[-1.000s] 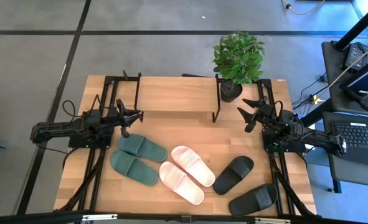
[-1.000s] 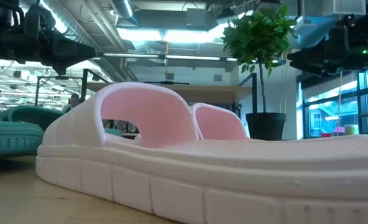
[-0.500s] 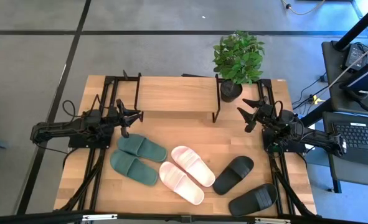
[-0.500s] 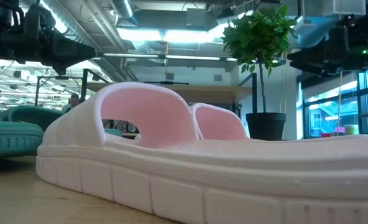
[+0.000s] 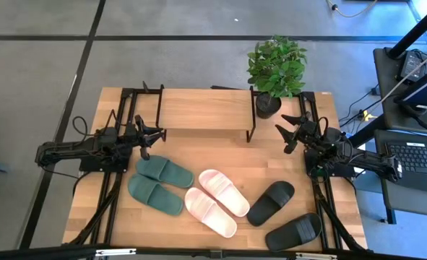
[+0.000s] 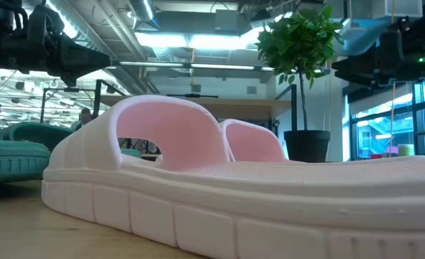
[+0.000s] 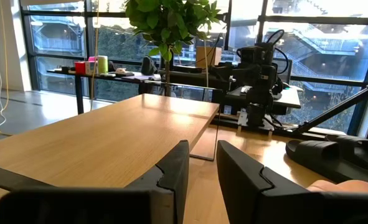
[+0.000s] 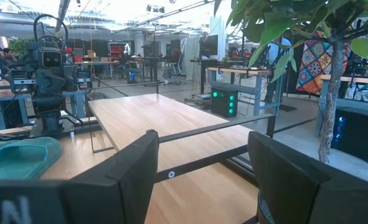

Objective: Pick and place slides into the shelf

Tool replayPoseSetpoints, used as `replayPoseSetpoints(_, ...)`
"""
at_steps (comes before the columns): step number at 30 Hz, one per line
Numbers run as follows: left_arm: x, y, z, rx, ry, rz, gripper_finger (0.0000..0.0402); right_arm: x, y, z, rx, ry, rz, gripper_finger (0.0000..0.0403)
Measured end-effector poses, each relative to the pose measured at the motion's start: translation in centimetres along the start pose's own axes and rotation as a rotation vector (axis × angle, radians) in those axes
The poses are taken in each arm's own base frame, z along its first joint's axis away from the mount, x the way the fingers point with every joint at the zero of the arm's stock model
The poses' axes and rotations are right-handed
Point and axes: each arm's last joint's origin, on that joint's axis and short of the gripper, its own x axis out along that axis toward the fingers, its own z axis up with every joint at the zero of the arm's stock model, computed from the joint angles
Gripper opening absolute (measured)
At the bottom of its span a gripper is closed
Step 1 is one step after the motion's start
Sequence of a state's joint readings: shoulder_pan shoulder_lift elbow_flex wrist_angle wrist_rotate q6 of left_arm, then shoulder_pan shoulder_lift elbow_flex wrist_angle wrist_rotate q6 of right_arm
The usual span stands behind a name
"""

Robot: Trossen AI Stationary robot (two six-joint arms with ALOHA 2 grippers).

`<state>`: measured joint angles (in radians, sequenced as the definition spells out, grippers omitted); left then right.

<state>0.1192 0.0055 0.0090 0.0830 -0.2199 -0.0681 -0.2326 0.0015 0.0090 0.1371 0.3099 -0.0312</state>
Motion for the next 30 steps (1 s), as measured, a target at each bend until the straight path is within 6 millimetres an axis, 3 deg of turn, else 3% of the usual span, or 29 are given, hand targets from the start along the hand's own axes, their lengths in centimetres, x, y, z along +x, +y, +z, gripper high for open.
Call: replayPoseSetpoints(30,0.00,0.00,0.01,0.000,-0.001,0.000,0.0076,0.00,0.00,0.01,0.048,-0.001,0.000,0.0245)
